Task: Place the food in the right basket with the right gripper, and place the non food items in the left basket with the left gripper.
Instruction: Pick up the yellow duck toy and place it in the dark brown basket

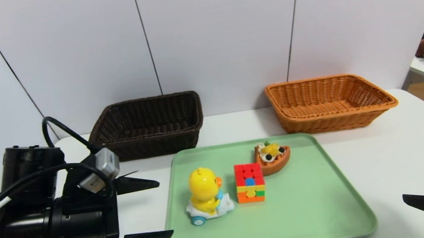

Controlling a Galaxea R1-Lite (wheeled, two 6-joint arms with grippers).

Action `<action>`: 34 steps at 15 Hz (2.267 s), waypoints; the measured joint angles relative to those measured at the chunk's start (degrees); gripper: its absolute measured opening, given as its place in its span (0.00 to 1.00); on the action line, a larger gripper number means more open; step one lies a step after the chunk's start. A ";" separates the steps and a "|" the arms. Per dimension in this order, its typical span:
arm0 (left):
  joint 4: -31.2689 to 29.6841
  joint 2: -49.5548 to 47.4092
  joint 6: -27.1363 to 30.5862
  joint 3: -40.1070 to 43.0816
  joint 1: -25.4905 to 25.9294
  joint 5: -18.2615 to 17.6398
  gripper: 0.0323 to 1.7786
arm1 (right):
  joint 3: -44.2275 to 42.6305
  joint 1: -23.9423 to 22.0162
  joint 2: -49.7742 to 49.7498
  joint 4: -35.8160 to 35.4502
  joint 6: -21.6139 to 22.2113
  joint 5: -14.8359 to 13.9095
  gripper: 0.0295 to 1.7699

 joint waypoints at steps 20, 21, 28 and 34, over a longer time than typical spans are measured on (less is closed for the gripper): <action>-9.92 19.92 -1.38 -10.28 -7.72 -6.05 0.95 | 0.88 0.00 -3.19 0.33 -0.02 -0.49 0.96; -10.64 20.29 -1.35 -10.39 -8.08 -6.07 0.95 | 1.07 0.00 -3.34 0.20 0.00 -0.50 0.96; -16.04 24.26 -1.60 -10.91 -11.23 -6.07 0.95 | 2.23 0.00 -4.08 0.11 0.04 -0.46 0.96; -18.64 26.56 -1.68 -10.56 -12.24 -6.13 0.95 | 2.78 0.00 -5.05 0.22 0.12 -0.49 0.96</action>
